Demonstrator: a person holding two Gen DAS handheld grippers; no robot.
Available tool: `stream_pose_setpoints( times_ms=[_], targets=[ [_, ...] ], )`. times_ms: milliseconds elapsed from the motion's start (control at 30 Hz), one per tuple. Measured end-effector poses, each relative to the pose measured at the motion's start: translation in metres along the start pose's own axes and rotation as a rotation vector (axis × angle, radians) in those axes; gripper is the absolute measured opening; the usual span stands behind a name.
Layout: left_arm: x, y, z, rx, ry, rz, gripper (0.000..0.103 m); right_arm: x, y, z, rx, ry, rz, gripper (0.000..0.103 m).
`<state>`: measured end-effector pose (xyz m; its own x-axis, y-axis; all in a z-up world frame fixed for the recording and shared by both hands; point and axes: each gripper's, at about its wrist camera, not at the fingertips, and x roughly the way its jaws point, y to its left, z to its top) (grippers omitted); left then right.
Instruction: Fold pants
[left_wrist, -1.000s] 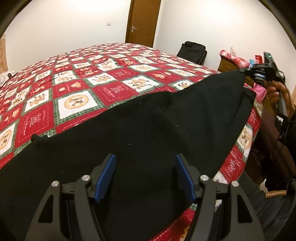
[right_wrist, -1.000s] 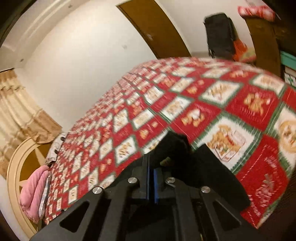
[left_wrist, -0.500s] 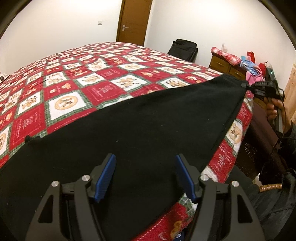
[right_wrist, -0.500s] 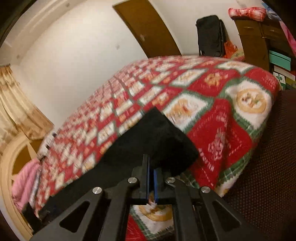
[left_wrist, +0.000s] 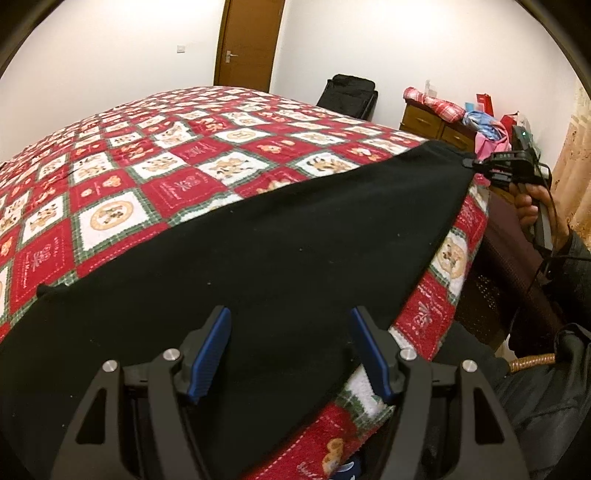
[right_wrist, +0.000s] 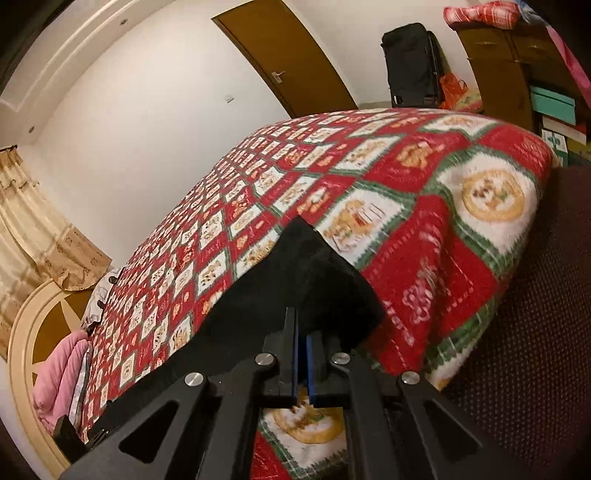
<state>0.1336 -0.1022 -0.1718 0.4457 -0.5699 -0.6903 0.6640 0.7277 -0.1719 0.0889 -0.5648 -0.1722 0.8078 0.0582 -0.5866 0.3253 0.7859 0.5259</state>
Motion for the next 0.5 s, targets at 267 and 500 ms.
stream_pose_setpoints(
  times_ms=[267,500],
  targets=[
    [0.008,-0.003,-0.004,0.004,0.018,-0.002,0.069,0.002,0.005,-0.005,-0.059,0.036,-0.053,0.003],
    [0.005,-0.003,-0.003,0.003,0.013,-0.006,0.069,-0.034,-0.005,0.018,-0.021,-0.085,-0.144,0.058]
  ],
)
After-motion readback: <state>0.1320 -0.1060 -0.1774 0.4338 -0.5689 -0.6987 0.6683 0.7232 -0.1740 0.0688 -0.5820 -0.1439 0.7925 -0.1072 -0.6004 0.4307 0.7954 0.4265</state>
